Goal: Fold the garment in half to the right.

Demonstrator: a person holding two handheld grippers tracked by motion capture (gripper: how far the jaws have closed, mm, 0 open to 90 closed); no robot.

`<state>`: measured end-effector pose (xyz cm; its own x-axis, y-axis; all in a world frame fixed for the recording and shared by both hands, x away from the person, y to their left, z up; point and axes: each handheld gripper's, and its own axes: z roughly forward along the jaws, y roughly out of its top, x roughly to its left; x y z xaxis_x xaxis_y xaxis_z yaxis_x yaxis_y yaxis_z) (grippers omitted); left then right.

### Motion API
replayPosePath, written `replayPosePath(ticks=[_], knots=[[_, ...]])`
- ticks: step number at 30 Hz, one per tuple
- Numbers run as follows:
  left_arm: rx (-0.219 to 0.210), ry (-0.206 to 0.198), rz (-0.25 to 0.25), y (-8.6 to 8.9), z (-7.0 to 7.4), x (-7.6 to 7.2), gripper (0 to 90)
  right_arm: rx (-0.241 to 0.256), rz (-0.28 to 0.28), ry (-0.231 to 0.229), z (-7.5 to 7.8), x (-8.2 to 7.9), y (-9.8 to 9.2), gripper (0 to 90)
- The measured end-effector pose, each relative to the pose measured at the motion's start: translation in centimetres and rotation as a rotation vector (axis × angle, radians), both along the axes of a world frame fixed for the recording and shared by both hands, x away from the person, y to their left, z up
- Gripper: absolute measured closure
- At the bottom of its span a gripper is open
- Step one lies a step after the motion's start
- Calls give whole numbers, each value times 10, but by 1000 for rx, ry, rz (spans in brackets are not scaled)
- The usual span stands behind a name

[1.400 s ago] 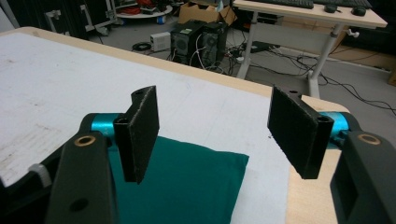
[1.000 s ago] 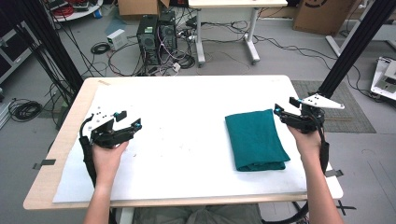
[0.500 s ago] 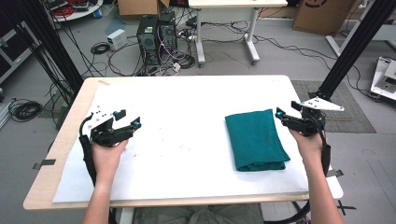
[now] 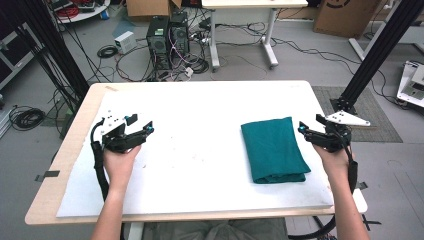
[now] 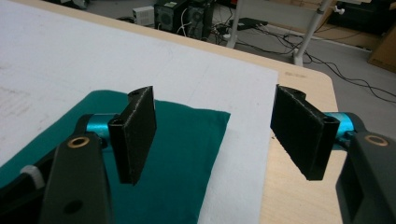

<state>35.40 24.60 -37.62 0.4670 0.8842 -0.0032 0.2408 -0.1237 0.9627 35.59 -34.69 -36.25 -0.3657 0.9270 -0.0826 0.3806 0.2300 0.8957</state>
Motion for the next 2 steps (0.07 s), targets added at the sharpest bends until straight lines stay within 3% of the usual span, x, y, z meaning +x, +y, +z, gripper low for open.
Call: replayPosePath(ticks=[2], knots=[[7, 4, -1, -1, -2, 3, 354, -10, 1, 0, -2, -1, 0, 311]])
